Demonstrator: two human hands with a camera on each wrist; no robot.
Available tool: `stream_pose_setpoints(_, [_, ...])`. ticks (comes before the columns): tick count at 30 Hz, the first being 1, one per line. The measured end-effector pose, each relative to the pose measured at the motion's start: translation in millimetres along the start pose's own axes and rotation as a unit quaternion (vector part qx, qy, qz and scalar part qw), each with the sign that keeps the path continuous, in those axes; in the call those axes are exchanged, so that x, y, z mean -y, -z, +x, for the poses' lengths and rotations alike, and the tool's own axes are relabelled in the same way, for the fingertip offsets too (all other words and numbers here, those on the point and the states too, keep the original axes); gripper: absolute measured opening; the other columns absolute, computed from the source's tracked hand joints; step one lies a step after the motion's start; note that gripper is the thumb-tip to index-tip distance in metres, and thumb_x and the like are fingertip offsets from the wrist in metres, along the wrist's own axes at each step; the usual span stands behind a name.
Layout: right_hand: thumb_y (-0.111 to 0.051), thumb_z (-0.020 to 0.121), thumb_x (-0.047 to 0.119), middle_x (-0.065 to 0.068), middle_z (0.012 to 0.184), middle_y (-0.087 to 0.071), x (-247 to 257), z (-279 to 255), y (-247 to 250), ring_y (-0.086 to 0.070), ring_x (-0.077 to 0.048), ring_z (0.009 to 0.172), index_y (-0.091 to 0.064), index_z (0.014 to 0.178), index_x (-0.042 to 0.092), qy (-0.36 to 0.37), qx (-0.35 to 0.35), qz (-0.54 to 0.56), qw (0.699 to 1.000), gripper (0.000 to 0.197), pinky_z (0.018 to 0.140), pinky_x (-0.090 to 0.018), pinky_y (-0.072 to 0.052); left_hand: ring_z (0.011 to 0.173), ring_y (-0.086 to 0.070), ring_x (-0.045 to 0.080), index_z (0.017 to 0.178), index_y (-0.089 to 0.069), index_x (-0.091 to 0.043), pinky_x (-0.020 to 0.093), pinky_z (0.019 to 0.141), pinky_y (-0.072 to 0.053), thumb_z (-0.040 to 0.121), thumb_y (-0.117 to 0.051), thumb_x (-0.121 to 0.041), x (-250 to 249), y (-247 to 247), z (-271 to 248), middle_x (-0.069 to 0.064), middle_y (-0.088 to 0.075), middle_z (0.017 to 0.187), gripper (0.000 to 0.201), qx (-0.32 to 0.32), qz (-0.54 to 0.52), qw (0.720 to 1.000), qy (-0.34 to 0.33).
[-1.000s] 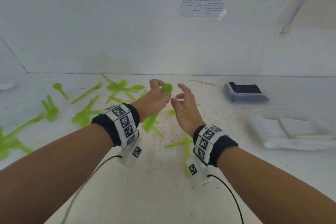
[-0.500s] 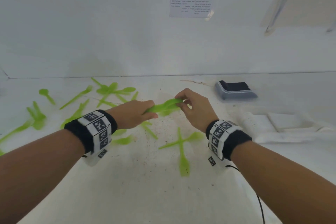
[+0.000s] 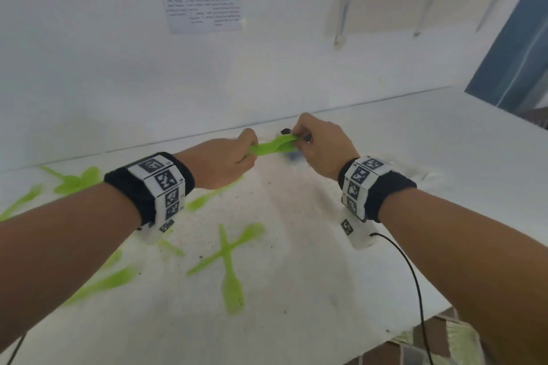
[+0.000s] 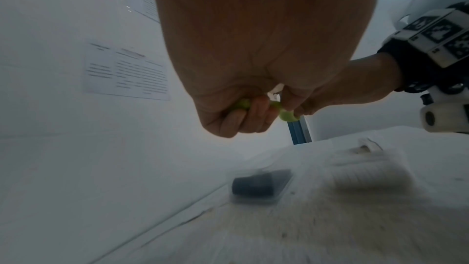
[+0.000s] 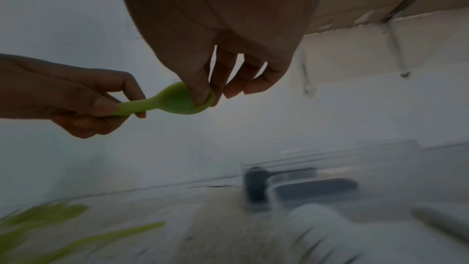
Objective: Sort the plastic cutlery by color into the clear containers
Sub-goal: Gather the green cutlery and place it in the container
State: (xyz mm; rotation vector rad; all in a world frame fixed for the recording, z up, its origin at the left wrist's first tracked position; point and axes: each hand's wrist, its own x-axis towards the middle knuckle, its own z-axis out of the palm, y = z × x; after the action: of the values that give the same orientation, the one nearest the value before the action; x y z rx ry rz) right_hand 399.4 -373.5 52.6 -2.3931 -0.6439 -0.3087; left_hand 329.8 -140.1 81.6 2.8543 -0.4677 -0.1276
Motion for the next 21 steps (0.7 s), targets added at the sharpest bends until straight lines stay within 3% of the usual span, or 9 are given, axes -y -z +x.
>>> stream_pose_setpoints(5, [-0.062,0.095,0.021,0.008,0.102,-0.071,-76.4,31.2,56.3,-0.060,-0.019,0.072,-0.055,0.101,0.028,-0.005,0.016,-0.029,0.999,0.012,0.072,-0.039,-0.054,0.056,-0.044,0.020,0.120,-0.039,-0.017,0.033,0.055,-0.035,0.110,-0.036,-0.029,-48.4,0.7,86.2,0.003,-0.051,0.070,0.016,0.003,-0.013,1.000,-0.011])
stream_pose_setpoints(8, [-0.058,0.099,0.021,0.010,0.109,-0.069,-124.3,51.7,91.2,-0.057,-0.010,0.073,-0.057,0.108,0.028,-0.016,0.061,-0.044,0.997,0.012,0.076,-0.036,-0.052,0.067,-0.056,0.027,0.123,-0.041,-0.023,0.039,0.064,-0.047,0.110,-0.035,-0.030,-77.5,-2.1,140.5,0.006,-0.063,0.086,0.016,0.015,-0.032,0.999,0.003])
stream_pose_setpoints(9, [-0.056,0.100,0.021,0.009,0.111,-0.068,-139.9,59.7,101.4,-0.057,-0.010,0.077,-0.059,0.112,0.028,-0.019,0.079,-0.052,0.995,0.014,0.079,-0.035,-0.051,0.071,-0.058,0.028,0.125,-0.041,-0.023,0.041,0.068,-0.049,0.110,-0.035,-0.030,-86.3,-3.0,158.0,0.008,-0.066,0.092,0.017,0.017,-0.035,0.999,0.009])
stream_pose_setpoints(11, [-0.053,0.101,0.019,0.008,0.114,-0.069,-167.9,77.2,117.5,-0.060,-0.015,0.093,-0.064,0.119,0.029,-0.014,0.114,-0.085,0.990,0.024,0.085,-0.033,-0.049,0.064,-0.055,0.020,0.127,-0.043,-0.023,0.034,0.060,-0.045,0.110,-0.036,-0.029,-100.9,-4.9,190.4,0.005,-0.064,0.091,0.019,0.013,-0.029,0.999,0.021])
stream_pose_setpoints(13, [-0.053,0.099,0.018,0.007,0.115,-0.069,-191.0,93.0,126.9,-0.059,-0.016,0.099,-0.065,0.122,0.028,-0.003,0.137,-0.105,0.985,0.027,0.086,-0.031,-0.048,0.058,-0.049,0.015,0.127,-0.044,-0.023,0.029,0.055,-0.037,0.111,-0.036,-0.028,-112.0,-7.5,217.7,0.001,-0.058,0.080,0.019,0.009,-0.016,0.999,0.040])
stream_pose_setpoints(15, [-0.055,0.098,0.020,0.008,0.115,-0.069,-209.4,105.8,129.9,-0.057,-0.016,0.093,-0.065,0.120,0.028,0.000,0.159,-0.113,0.981,0.025,0.085,-0.030,-0.048,0.059,-0.049,0.016,0.127,-0.045,-0.024,0.030,0.057,-0.037,0.111,-0.036,-0.029,-116.2,-12.6,238.9,0.000,-0.055,0.077,0.019,0.012,-0.010,0.998,0.059])
stream_pose_setpoints(21, [-0.056,0.098,0.027,0.010,0.113,-0.068,-250.3,145.5,122.4,-0.061,-0.017,0.093,-0.064,0.114,0.031,0.003,0.206,-0.126,0.970,0.018,0.084,-0.037,-0.053,0.082,-0.055,0.019,0.126,-0.055,-0.019,0.035,0.074,-0.041,0.109,-0.043,-0.028,-107.4,-30.7,290.0,0.000,-0.058,0.095,0.023,-0.012,0.007,0.997,0.069])
